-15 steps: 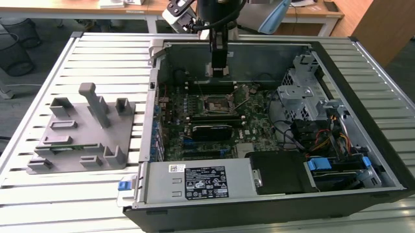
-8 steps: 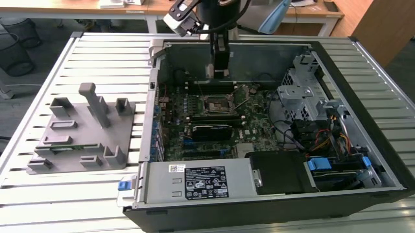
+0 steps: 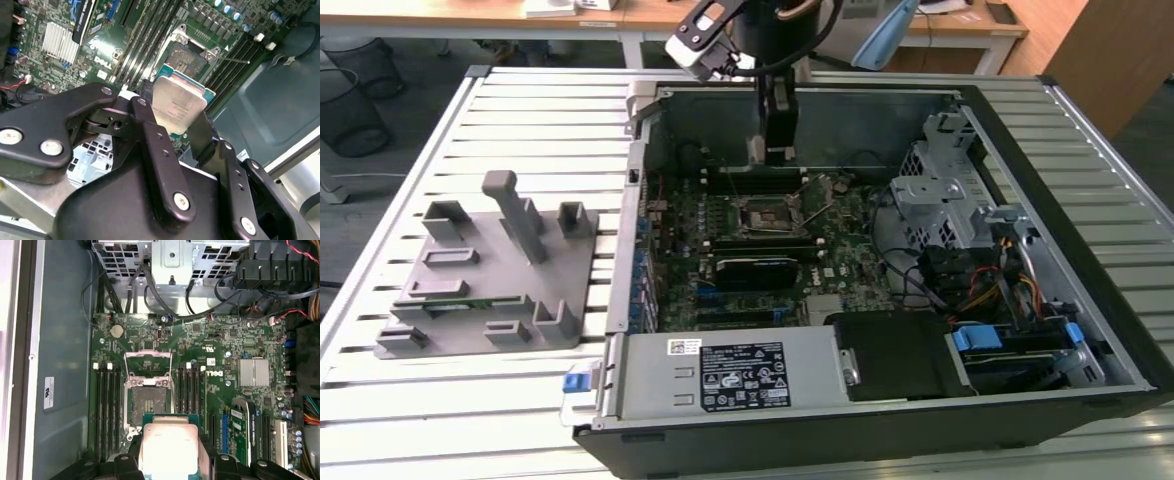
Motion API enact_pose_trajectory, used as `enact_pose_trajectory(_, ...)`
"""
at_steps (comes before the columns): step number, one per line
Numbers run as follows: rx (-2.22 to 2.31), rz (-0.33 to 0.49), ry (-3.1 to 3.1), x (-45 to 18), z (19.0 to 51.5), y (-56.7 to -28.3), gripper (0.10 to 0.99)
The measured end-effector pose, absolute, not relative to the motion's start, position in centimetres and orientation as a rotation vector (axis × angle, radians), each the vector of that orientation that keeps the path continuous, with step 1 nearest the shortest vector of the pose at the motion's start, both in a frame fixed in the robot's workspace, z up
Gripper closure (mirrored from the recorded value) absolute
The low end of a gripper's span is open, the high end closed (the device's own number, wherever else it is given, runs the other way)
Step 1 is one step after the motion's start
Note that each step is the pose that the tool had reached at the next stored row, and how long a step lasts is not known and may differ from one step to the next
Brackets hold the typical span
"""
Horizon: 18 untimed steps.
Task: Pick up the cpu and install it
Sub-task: 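Place the cpu into insertion slot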
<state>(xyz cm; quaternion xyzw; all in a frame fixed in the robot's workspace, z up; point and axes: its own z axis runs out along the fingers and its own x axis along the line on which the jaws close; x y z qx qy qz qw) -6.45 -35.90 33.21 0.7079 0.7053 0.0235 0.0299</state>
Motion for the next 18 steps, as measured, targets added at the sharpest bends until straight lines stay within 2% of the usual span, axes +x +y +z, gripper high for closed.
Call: enact_pose_trajectory(18,2.182,0.073,2.175,-6.44,32.32,-35.89,0.561)
